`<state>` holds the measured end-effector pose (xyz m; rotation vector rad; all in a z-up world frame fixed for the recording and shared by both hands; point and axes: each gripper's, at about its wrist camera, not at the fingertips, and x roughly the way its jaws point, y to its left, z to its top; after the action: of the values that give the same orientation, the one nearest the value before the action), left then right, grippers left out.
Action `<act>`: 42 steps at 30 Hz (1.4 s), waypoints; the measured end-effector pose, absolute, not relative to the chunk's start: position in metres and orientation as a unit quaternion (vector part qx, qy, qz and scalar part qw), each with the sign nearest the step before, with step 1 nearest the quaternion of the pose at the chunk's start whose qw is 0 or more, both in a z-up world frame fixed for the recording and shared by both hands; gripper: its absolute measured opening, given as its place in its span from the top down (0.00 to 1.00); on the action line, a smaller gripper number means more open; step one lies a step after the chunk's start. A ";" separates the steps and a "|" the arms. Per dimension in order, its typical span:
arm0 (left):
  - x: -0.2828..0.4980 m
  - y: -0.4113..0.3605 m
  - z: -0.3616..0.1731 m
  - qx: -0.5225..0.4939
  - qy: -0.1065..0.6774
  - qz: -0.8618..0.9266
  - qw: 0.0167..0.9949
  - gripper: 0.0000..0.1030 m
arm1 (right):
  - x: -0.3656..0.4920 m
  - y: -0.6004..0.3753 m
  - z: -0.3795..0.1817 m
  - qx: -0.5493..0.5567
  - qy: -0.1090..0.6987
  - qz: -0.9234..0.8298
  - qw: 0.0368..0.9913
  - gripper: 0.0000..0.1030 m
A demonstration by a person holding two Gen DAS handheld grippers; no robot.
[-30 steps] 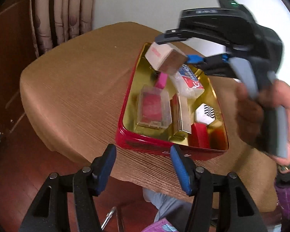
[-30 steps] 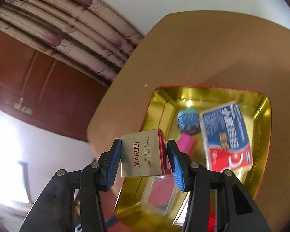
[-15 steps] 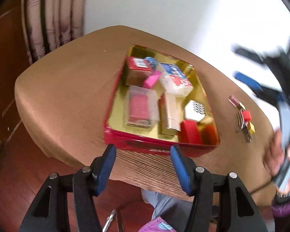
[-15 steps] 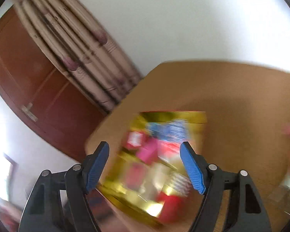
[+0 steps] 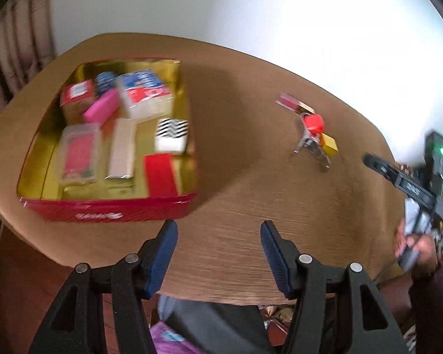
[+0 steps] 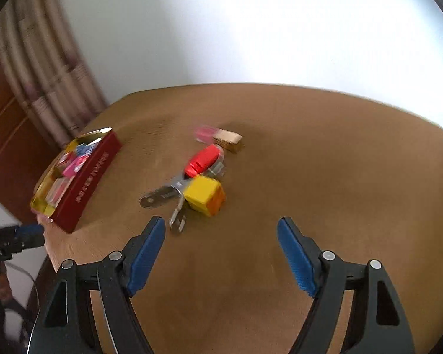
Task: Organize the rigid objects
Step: 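Grasp the yellow-and-red cube with right while left reaches to the pink lip gloss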
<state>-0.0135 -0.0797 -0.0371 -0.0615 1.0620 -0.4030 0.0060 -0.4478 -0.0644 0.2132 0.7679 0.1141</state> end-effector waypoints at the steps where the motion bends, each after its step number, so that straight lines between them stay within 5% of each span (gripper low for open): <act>1: -0.013 -0.087 -0.035 -0.020 0.506 -0.192 0.841 0.42 | 0.014 -0.443 -0.067 0.085 0.374 0.078 0.920 0.25; 18: -0.001 -0.117 -0.040 0.013 0.554 -0.157 0.818 0.42 | 0.075 -0.412 -0.092 -0.094 0.414 0.250 0.870 0.52; 20: 0.000 -0.119 -0.041 0.018 0.558 -0.157 0.814 0.42 | 0.079 -0.415 -0.093 -0.087 0.420 0.260 0.865 0.65; 33: 0.026 -0.135 -0.021 0.033 0.546 -0.180 0.818 0.42 | 0.031 -0.468 -0.095 0.005 0.410 0.198 0.890 0.65; 42: 0.092 -0.232 0.021 0.226 0.417 -0.395 0.787 0.42 | -0.022 -0.511 -0.108 0.097 0.372 0.104 0.917 0.65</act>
<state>0.0915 -0.2322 0.0214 0.4873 0.8994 -0.8514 -0.0224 -0.5106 -0.1085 0.1987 0.7656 0.2148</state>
